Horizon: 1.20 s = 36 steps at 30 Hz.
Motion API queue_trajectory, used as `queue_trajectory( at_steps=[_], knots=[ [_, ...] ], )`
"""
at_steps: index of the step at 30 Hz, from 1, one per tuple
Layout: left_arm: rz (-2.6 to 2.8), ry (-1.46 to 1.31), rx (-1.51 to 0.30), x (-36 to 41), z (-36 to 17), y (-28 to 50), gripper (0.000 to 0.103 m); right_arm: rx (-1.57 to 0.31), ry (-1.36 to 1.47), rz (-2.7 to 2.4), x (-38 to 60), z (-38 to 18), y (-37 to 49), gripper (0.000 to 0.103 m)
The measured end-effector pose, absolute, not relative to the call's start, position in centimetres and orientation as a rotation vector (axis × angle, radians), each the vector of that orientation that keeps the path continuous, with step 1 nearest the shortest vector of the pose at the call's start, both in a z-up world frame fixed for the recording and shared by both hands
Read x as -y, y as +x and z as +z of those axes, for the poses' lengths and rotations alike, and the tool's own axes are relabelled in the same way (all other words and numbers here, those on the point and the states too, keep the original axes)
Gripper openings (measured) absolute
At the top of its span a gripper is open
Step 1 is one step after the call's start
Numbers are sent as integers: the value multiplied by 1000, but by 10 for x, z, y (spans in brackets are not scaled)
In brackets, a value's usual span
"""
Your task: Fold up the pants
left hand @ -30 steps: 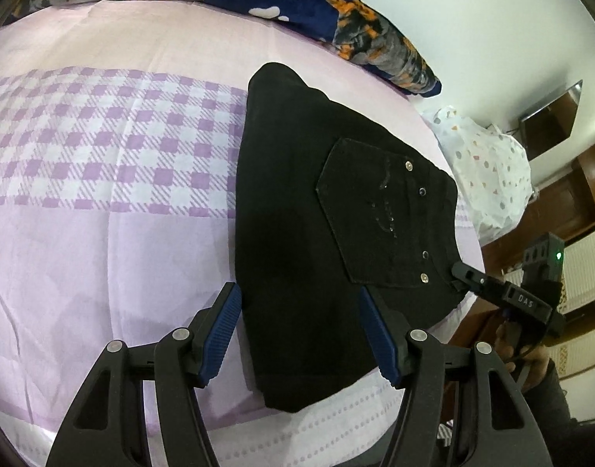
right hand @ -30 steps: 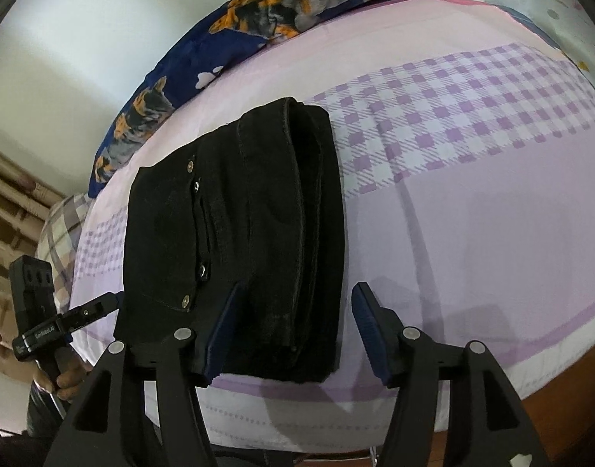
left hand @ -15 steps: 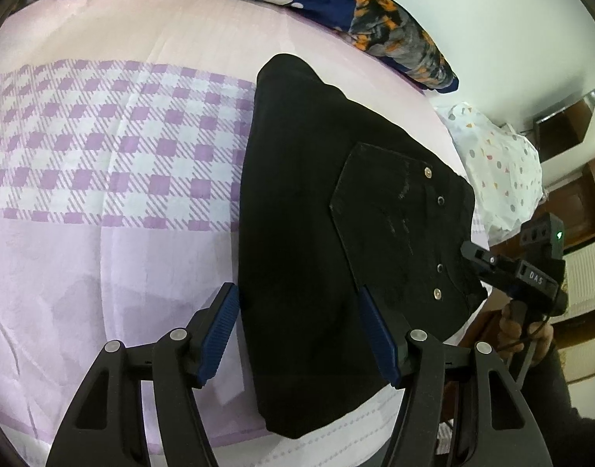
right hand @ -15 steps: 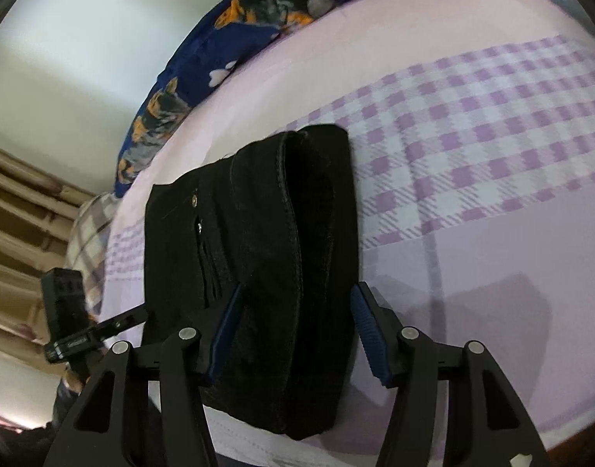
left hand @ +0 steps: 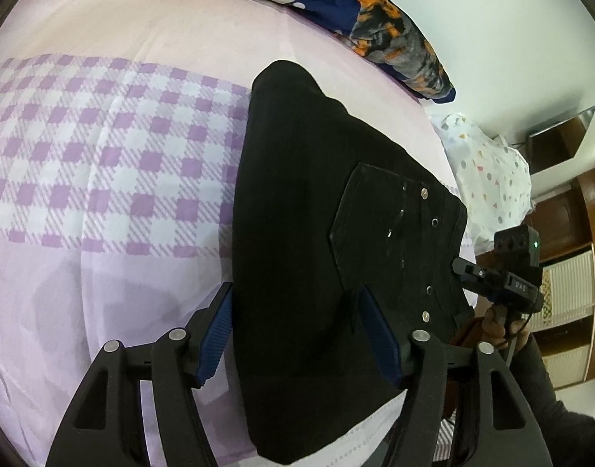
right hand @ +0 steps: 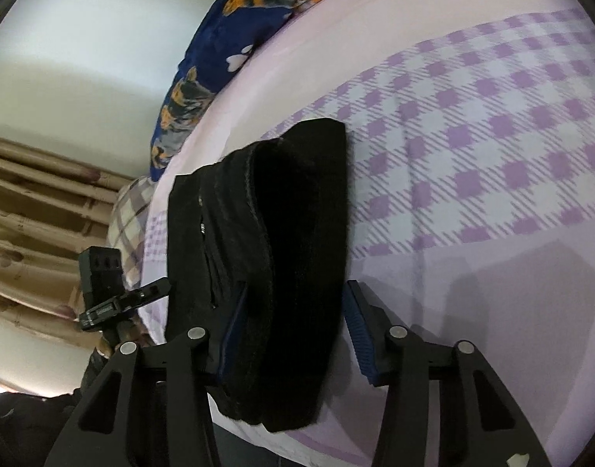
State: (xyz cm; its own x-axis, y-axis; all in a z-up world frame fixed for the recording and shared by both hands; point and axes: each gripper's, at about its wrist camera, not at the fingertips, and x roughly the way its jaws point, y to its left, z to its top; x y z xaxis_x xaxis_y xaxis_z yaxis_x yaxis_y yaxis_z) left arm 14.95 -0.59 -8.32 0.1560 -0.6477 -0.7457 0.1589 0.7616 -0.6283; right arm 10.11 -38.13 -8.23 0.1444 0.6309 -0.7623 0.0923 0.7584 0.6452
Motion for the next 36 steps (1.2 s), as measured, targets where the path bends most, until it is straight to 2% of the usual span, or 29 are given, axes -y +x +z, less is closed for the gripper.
queue_trajectory(
  at_steps=[7, 16, 22, 27, 36],
  knots=[
    [-645, -494, -1267, 10, -87, 162, 67, -1413, 715, 530, 372, -95, 120, 48],
    [-728, -574, -1262, 8, -94, 169, 66, -1396, 708, 559, 367, -95, 122, 43],
    [-764, -533, -1262, 13, -93, 160, 59, -1392, 711, 548, 366, -96, 123, 43],
    [-709, -478, -1272, 19, -91, 161, 46, -1397, 728, 531, 368, -98, 123, 42],
    [-595, -340, -1230, 36, -84, 153, 44, -1358, 726, 475, 364, -94, 117, 43]
  ],
)
